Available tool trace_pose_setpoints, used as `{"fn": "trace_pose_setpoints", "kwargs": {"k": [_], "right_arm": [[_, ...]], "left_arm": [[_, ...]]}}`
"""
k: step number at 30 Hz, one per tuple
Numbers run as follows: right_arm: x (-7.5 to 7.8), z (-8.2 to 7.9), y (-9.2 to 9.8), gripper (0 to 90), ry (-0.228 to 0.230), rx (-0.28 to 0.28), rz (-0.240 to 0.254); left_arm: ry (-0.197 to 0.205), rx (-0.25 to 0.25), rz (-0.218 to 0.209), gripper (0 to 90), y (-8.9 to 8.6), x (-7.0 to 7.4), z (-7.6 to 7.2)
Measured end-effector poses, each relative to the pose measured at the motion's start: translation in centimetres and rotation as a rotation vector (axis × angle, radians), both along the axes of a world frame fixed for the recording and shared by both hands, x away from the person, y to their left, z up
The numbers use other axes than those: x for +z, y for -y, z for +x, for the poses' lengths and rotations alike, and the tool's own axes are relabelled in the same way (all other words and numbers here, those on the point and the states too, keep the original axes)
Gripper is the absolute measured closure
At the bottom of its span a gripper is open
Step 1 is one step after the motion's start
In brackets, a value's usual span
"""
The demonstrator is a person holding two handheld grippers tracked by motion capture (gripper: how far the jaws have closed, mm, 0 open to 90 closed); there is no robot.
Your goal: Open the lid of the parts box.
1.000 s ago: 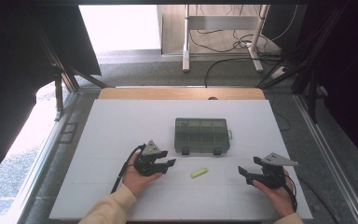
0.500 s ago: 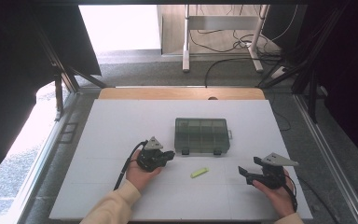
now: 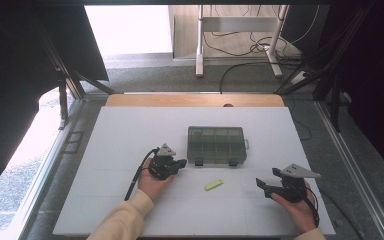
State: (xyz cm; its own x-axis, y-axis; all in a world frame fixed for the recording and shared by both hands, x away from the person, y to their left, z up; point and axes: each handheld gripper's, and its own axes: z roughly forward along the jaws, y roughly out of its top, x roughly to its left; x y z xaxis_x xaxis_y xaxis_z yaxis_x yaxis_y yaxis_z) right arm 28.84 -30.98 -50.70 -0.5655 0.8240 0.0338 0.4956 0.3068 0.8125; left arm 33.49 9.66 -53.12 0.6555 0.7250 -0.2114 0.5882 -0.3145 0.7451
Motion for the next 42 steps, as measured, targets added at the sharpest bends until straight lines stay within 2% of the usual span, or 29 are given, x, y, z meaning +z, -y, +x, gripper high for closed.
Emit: {"fn": "trace_pose_setpoints", "kwargs": {"k": [42], "right_arm": [[-0.04,0.02,0.10,22.7,0.002,-0.003,-0.001]], "left_arm": [[0.015,0.007,0.004,89.8,0.41,0.00,0.49]]}}
